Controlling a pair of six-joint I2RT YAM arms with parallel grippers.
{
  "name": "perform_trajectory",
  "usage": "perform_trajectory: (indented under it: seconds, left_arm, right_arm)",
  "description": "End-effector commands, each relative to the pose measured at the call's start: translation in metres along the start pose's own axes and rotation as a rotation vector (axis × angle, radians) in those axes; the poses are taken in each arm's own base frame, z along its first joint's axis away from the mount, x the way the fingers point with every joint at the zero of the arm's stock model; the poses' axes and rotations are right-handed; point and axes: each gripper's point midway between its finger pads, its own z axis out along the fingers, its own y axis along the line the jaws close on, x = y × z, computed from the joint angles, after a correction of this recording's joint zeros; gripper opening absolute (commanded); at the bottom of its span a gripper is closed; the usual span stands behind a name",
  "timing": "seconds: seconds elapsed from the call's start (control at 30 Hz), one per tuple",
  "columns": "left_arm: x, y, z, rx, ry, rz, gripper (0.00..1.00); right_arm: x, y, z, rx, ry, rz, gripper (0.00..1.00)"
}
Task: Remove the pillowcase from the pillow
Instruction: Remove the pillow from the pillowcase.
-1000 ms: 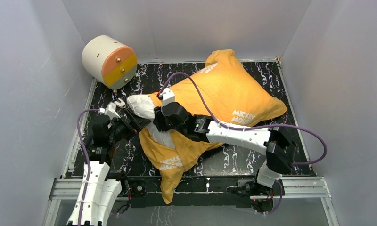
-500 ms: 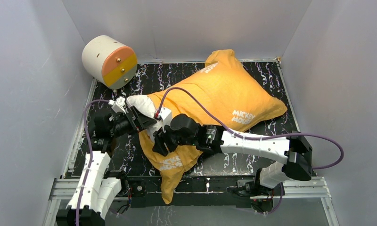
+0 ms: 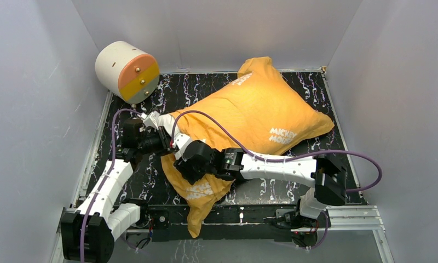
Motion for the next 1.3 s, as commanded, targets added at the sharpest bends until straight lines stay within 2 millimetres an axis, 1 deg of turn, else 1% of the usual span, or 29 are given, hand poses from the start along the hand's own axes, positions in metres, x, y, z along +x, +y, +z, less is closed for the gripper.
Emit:
perform_trajectory:
  seconds: [0.0, 0.03, 0.1, 0.13, 0.2, 0.23, 0.3, 0.37, 0.4, 0.43, 0.47, 0.53, 0.67, 0.7, 0.73, 0.77, 0.83, 0.87, 0.9, 0.93, 0.97, 1.0, 1.03, 1.1, 1.13, 1.17, 1.23, 1.27]
  left_arm:
    - [-0.005, 0.000, -0.007, -0.051, -0.026, 0.041, 0.06]
    - [-0.008, 0.000, -0.006, -0.059, -0.033, 0.042, 0.00]
    - [-0.013, 0.000, -0.005, -0.064, -0.039, 0.037, 0.00]
    - [-0.015, -0.003, -0.004, -0.057, -0.042, 0.036, 0.00]
    - [-0.020, -0.009, -0.005, -0.037, -0.049, 0.042, 0.00]
    - [-0.023, -0.012, -0.006, -0.033, -0.056, 0.048, 0.00]
    - [-0.030, -0.012, -0.009, -0.060, -0.082, 0.053, 0.00]
    - [-0.037, -0.010, -0.011, -0.090, -0.108, 0.055, 0.00]
    - [-0.040, -0.010, -0.010, -0.094, -0.119, 0.052, 0.00]
    - [-0.045, -0.013, -0.009, -0.086, -0.131, 0.049, 0.00]
    - [-0.048, -0.015, -0.007, -0.075, -0.139, 0.040, 0.00]
    - [-0.058, -0.022, -0.002, -0.043, -0.152, 0.026, 0.00]
    - [-0.081, -0.025, 0.005, -0.060, -0.156, 0.013, 0.00]
    - [-0.088, -0.026, 0.005, -0.063, -0.160, 0.013, 0.00]
    - [-0.092, -0.028, 0.005, -0.062, -0.162, 0.017, 0.00]
    - [-0.095, -0.031, 0.004, -0.057, -0.160, 0.027, 0.00]
    - [-0.095, -0.036, 0.002, -0.044, -0.157, 0.034, 0.00]
    - [-0.092, -0.037, 0.000, -0.038, -0.155, 0.037, 0.00]
    - [-0.088, -0.037, -0.002, -0.034, -0.151, 0.040, 0.00]
    - [-0.084, -0.038, -0.004, -0.029, -0.151, 0.044, 0.00]
    - [-0.078, -0.036, -0.005, -0.030, -0.145, 0.044, 0.00]
    - [-0.073, -0.032, -0.006, -0.036, -0.141, 0.044, 0.00]
    - [-0.068, -0.028, -0.007, -0.047, -0.135, 0.043, 0.00]
    - [-0.059, -0.022, -0.007, -0.055, -0.123, 0.039, 0.00]
    - [-0.054, -0.020, -0.006, -0.053, -0.116, 0.034, 0.00]
    - [-0.051, -0.020, -0.006, -0.045, -0.111, 0.027, 0.00]
    - [-0.044, -0.019, -0.005, -0.027, -0.094, 0.020, 0.00]
    - [-0.043, -0.021, -0.006, -0.019, -0.093, 0.025, 0.00]
  right_arm:
    - [0.008, 0.020, 0.003, -0.125, 0.062, -0.037, 0.58]
    - [0.014, 0.037, 0.002, -0.220, 0.090, -0.041, 0.57]
    - [0.031, 0.064, -0.002, -0.377, 0.150, -0.072, 0.56]
    - [0.039, 0.070, -0.004, -0.406, 0.174, -0.085, 0.57]
    - [0.052, 0.068, -0.003, -0.387, 0.212, -0.086, 0.56]
    - [0.057, 0.067, -0.005, -0.383, 0.228, -0.080, 0.54]
    - [0.061, 0.072, -0.012, -0.413, 0.226, -0.066, 0.45]
    - [0.064, 0.087, -0.027, -0.517, 0.207, -0.052, 0.37]
    - [0.061, 0.105, -0.042, -0.637, 0.179, -0.049, 0.36]
    - [0.065, 0.118, -0.054, -0.726, 0.176, -0.049, 0.36]
    - [0.070, 0.129, -0.063, -0.805, 0.171, -0.051, 0.36]
    - [0.091, 0.143, -0.071, -0.887, 0.212, -0.055, 0.36]
    - [0.151, 0.157, -0.071, -0.925, 0.385, -0.071, 0.31]
    - [0.163, 0.162, -0.073, -0.932, 0.410, -0.079, 0.30]
    - [0.173, 0.162, -0.069, -0.901, 0.429, -0.080, 0.29]
    - [0.178, 0.159, -0.063, -0.841, 0.438, -0.074, 0.29]
    - [0.182, 0.147, -0.050, -0.723, 0.439, -0.054, 0.29]
    - [0.180, 0.134, -0.039, -0.610, 0.429, -0.047, 0.31]
    - [0.172, 0.120, -0.030, -0.499, 0.404, -0.043, 0.31]
    - [0.163, 0.112, -0.026, -0.430, 0.369, -0.050, 0.33]
    - [0.149, 0.104, -0.023, -0.367, 0.321, -0.055, 0.33]
    - [0.129, 0.098, -0.022, -0.317, 0.252, -0.051, 0.33]
    - [0.113, 0.093, -0.023, -0.277, 0.192, -0.052, 0.36]
    - [0.078, 0.085, -0.032, -0.226, 0.077, -0.052, 0.39]
    - [0.062, 0.083, -0.038, -0.210, 0.023, -0.052, 0.45]
    - [0.044, 0.080, -0.045, -0.191, -0.034, -0.046, 0.47]
    - [0.012, 0.068, -0.058, -0.120, -0.138, -0.019, 0.55]
    - [-0.002, 0.062, -0.062, -0.089, -0.182, -0.004, 0.56]
